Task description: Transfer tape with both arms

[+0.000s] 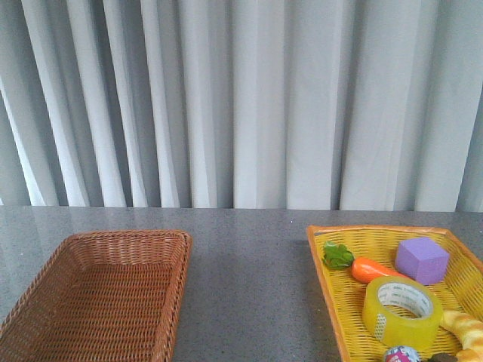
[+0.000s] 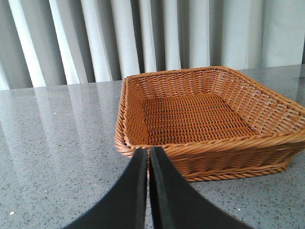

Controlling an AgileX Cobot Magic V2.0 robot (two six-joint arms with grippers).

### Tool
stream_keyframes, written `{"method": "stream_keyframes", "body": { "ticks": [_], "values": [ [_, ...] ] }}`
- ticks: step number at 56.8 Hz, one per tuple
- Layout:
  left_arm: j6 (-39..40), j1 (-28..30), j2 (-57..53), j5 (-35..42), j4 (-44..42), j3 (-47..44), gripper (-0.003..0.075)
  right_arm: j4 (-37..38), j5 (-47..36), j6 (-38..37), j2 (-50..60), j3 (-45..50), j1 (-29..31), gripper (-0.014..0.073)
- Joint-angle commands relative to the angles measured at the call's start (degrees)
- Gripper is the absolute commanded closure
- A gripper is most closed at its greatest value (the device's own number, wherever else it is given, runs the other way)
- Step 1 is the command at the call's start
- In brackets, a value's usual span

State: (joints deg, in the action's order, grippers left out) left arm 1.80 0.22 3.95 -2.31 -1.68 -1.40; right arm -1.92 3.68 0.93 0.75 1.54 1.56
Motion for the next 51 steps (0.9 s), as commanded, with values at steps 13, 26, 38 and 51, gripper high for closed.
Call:
{"method": "stream_keyframes", "body": {
  "ticks": [13,26,38,51],
  "values": [
    [0.5,-0.3,0.6,4.5,0.5,0.9,0.0726,0.1,-7.2,-0.1,0.5,0.1,0.3,0.0597],
    [2.1,-0.2,1.8,11.2,0.7,8.5,0.0726,-2.8,-9.0,0.7,-0.7,-8.0,0.3,0.0597],
    [-0.1,-0.2,12.4,-2.9,0.3,27.1,0.0726,-2.6,-0.8,6.1,-10.4,-23.8,0.3,0.0597],
    [-2.5,-0.2,24.3,-12.1,0.5,35.7,0.0726,-2.3,14.0,5.8,-25.1,-37.6,0.3,0.0597]
  ]
}}
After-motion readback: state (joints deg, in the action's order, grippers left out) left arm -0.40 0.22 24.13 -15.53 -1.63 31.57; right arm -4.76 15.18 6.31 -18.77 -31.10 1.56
